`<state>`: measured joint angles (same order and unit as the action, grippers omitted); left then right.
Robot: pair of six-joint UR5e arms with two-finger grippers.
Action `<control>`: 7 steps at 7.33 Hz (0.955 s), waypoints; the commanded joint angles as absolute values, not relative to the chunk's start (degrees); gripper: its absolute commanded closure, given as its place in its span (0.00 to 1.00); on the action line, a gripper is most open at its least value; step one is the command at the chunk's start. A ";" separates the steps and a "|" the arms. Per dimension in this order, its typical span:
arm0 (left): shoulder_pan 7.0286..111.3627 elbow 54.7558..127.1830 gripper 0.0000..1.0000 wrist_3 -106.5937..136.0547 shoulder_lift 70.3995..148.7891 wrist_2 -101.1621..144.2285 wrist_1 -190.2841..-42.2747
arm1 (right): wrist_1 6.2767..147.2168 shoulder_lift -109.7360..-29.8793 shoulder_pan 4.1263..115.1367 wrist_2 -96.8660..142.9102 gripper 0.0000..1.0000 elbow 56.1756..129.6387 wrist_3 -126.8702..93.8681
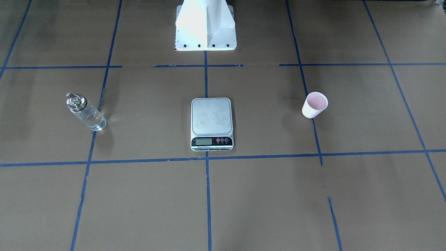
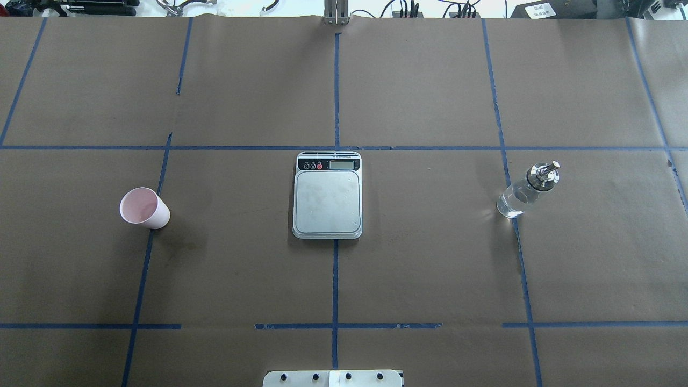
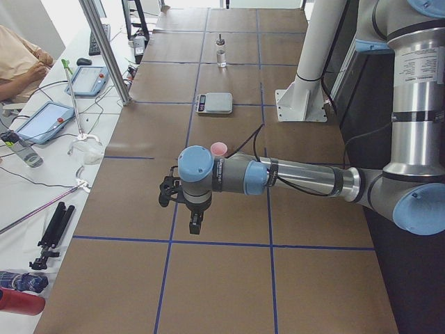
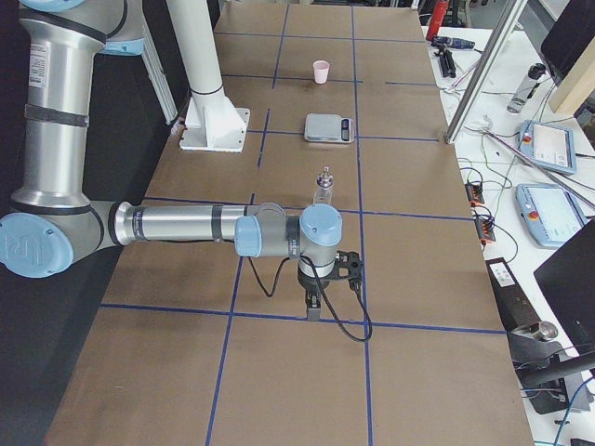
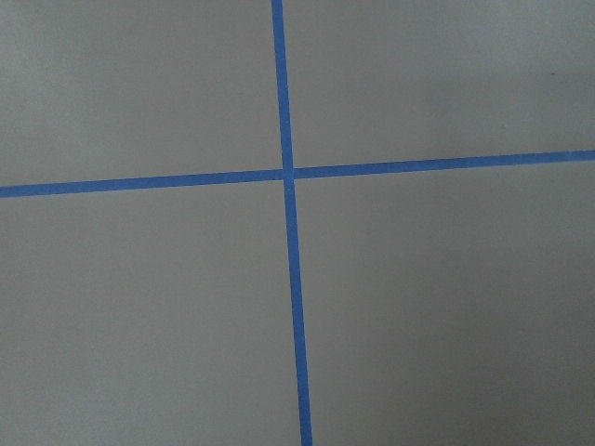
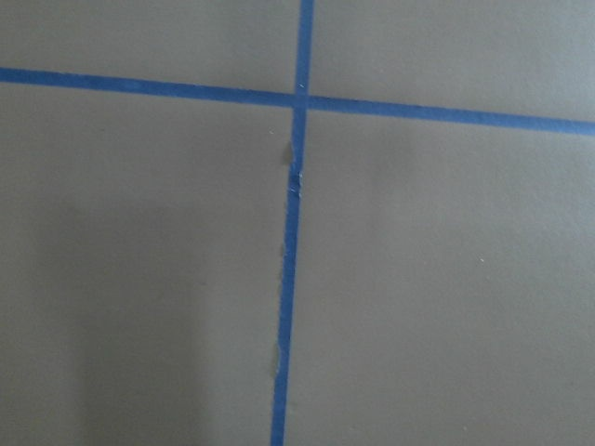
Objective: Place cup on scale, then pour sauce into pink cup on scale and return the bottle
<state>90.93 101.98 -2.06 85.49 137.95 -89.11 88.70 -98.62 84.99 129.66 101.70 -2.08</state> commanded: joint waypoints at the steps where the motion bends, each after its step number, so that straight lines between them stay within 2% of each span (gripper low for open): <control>1: 90.00 102.30 0.00 -1.50 85.69 139.03 -94.28 | 79.16 -98.00 82.72 132.54 0.00 102.48 -2.37; 4: 89.91 99.68 0.00 -1.58 88.50 140.62 -117.50 | 73.74 -94.76 82.71 132.54 0.00 101.96 -3.42; 5: 90.00 95.93 0.00 -1.58 90.07 140.71 -123.17 | 73.65 -94.57 82.71 132.37 0.00 102.13 -3.43; 7: 90.00 95.53 0.00 0.52 90.26 140.89 -125.06 | 73.39 -94.13 82.79 132.63 0.00 102.22 -3.17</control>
<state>89.96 95.95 -0.60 89.92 140.76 -122.68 73.62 -94.46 82.75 132.51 102.20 -3.34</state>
